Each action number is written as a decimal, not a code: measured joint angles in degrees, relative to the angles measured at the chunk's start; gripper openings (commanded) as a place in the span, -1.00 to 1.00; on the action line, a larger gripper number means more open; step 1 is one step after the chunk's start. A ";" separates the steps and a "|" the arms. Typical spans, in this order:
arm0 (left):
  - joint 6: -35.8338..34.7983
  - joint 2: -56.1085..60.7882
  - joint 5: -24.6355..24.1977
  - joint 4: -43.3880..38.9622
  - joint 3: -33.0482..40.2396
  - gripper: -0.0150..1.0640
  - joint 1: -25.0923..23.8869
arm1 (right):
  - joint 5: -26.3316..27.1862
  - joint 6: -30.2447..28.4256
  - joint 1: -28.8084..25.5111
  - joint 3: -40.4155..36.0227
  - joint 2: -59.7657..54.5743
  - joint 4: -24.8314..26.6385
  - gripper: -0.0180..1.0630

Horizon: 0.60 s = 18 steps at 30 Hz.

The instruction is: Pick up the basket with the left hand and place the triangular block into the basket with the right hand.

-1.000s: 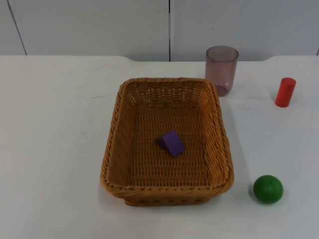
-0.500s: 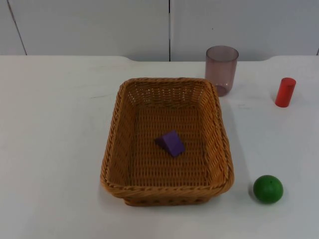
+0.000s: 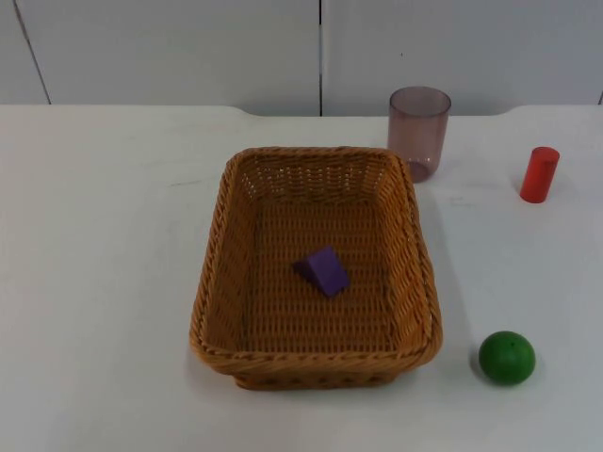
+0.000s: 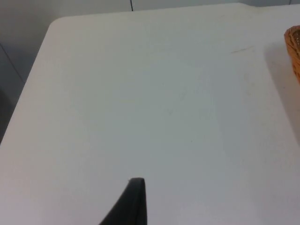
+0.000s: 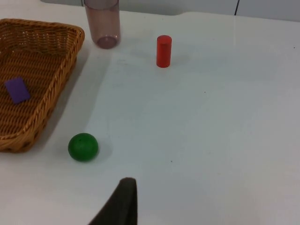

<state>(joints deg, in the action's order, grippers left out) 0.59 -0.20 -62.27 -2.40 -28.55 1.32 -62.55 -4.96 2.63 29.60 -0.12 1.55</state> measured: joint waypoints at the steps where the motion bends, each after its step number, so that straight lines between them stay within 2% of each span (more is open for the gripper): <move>1: 0.00 0.00 0.00 0.00 0.00 0.97 0.00 | 0.00 0.00 0.00 0.00 0.00 0.00 0.97; 18: -0.10 0.00 0.00 0.00 0.00 0.97 0.00 | 0.00 0.00 0.00 0.00 0.00 0.00 0.97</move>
<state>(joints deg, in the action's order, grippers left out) 0.49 -0.20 -62.27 -2.40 -28.55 1.32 -62.55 -4.96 2.63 29.60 -0.12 1.55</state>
